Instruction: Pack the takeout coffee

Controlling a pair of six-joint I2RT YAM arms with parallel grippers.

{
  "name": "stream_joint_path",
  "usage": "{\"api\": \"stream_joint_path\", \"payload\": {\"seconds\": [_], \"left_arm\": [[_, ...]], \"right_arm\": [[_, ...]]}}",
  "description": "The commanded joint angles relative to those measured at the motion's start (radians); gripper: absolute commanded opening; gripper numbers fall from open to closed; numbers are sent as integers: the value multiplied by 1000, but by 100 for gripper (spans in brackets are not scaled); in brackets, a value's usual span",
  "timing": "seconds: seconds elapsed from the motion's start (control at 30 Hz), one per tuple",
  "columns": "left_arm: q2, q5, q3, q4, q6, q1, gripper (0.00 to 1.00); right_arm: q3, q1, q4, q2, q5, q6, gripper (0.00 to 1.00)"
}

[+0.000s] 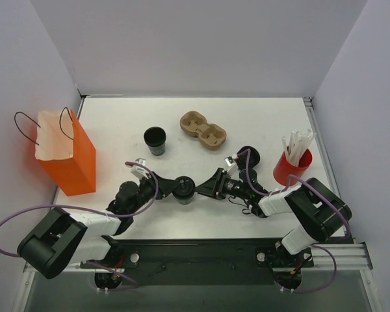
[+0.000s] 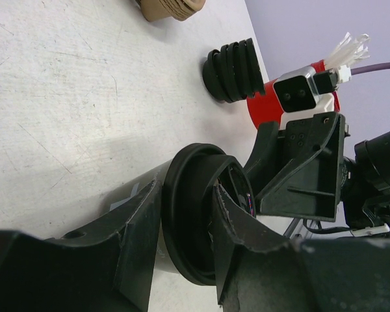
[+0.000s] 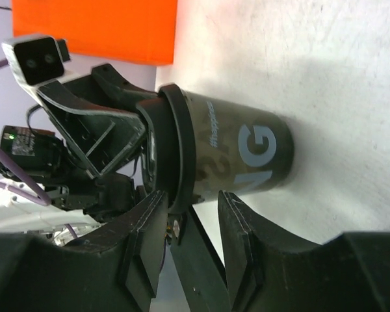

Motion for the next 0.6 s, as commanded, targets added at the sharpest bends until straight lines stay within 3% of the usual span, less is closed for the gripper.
{"api": "stream_joint_path", "payload": {"seconds": [0.0, 0.33, 0.57], "left_arm": [[72, -14, -61, -368, 77, -14, 43], [72, -15, -61, -372, 81, -17, 43], [105, -17, -64, -345, 74, -28, 43]], "right_arm": [[7, 42, -17, -27, 13, -48, 37], [28, 65, 9, 24, 31, -31, 34], [39, 65, -67, 41, 86, -50, 29]]}}
